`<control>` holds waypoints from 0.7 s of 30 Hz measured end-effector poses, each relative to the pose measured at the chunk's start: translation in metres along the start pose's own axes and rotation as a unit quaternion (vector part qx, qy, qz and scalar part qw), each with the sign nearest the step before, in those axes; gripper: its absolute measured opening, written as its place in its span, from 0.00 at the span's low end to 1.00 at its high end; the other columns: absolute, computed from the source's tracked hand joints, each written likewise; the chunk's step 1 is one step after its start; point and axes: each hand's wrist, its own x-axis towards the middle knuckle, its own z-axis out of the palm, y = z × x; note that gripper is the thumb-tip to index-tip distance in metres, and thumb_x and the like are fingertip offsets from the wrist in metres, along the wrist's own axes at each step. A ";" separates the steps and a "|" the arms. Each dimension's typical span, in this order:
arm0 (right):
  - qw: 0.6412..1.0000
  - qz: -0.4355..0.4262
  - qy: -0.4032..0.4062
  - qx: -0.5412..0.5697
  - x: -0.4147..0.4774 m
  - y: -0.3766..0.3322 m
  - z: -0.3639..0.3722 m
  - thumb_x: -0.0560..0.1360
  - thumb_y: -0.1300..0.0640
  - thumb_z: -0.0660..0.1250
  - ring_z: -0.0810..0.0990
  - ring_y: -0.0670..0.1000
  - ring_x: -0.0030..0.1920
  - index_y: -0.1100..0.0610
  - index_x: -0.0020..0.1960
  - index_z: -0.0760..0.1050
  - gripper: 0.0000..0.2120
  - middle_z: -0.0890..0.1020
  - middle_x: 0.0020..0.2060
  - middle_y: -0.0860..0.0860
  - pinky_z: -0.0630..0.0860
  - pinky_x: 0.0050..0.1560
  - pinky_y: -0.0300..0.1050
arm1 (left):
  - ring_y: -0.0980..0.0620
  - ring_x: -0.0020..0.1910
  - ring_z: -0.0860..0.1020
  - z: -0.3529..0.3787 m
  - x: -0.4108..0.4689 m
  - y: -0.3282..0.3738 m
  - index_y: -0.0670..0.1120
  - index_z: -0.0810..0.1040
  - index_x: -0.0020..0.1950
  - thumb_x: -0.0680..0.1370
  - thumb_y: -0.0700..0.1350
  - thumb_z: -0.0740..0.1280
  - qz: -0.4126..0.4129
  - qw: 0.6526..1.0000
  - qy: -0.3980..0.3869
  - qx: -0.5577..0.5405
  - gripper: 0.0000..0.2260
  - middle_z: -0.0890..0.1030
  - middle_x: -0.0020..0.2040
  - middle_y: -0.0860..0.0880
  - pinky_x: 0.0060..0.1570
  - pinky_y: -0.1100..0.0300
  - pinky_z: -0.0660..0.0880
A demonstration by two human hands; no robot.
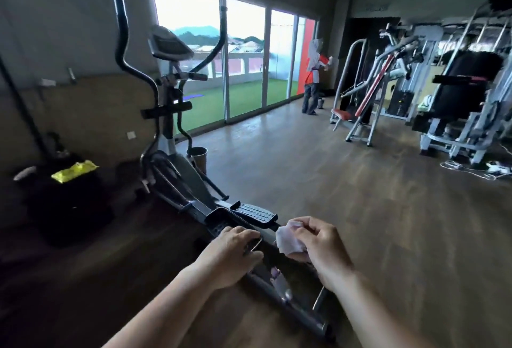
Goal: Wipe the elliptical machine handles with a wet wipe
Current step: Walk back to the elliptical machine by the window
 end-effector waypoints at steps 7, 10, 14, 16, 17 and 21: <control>0.992 -0.009 -0.122 0.025 0.132 -0.037 0.068 0.80 0.67 0.69 0.81 0.48 0.34 0.60 0.45 0.84 0.07 0.82 0.37 0.55 0.80 0.30 0.39 | 0.55 0.71 0.69 -0.040 0.082 -0.063 0.56 0.71 0.76 0.80 0.60 0.64 -0.101 0.994 0.048 -0.007 0.24 0.75 0.71 0.57 0.72 0.57 0.68; 0.986 -0.006 -0.161 0.029 0.178 -0.049 0.105 0.80 0.66 0.69 0.83 0.49 0.35 0.61 0.47 0.84 0.06 0.83 0.36 0.55 0.84 0.35 0.45 | 0.55 0.71 0.68 -0.059 0.111 -0.096 0.56 0.70 0.75 0.80 0.60 0.64 -0.125 0.990 0.060 -0.001 0.24 0.75 0.71 0.57 0.72 0.57 0.68; 0.980 -0.026 -0.197 0.012 0.244 -0.048 0.166 0.80 0.62 0.71 0.87 0.53 0.42 0.58 0.47 0.86 0.06 0.87 0.41 0.55 0.87 0.42 0.53 | 0.55 0.71 0.69 -0.084 0.153 -0.155 0.57 0.71 0.75 0.80 0.60 0.64 -0.146 0.986 0.077 0.006 0.23 0.75 0.70 0.57 0.70 0.58 0.69; 0.978 -0.035 -0.208 -0.007 0.276 -0.045 0.205 0.80 0.60 0.71 0.88 0.55 0.45 0.55 0.46 0.87 0.07 0.87 0.42 0.56 0.87 0.45 0.57 | 0.55 0.72 0.68 -0.098 0.175 -0.192 0.57 0.70 0.75 0.80 0.60 0.64 -0.152 0.985 0.082 0.005 0.23 0.74 0.71 0.58 0.71 0.58 0.68; 0.977 -0.041 -0.207 -0.018 0.292 -0.044 0.227 0.79 0.57 0.72 0.88 0.57 0.47 0.53 0.46 0.87 0.06 0.87 0.42 0.55 0.87 0.48 0.60 | 0.55 0.73 0.67 -0.106 0.188 -0.214 0.57 0.70 0.75 0.81 0.60 0.64 -0.153 0.985 0.083 0.001 0.23 0.74 0.72 0.57 0.71 0.58 0.68; 0.980 -0.042 -0.193 -0.021 0.358 -0.040 0.319 0.70 0.46 0.73 0.88 0.63 0.51 0.50 0.48 0.88 0.11 0.88 0.41 0.53 0.84 0.52 0.69 | 0.57 0.73 0.67 -0.146 0.240 -0.304 0.56 0.69 0.76 0.81 0.60 0.64 -0.154 0.985 0.079 -0.013 0.24 0.73 0.73 0.58 0.70 0.60 0.67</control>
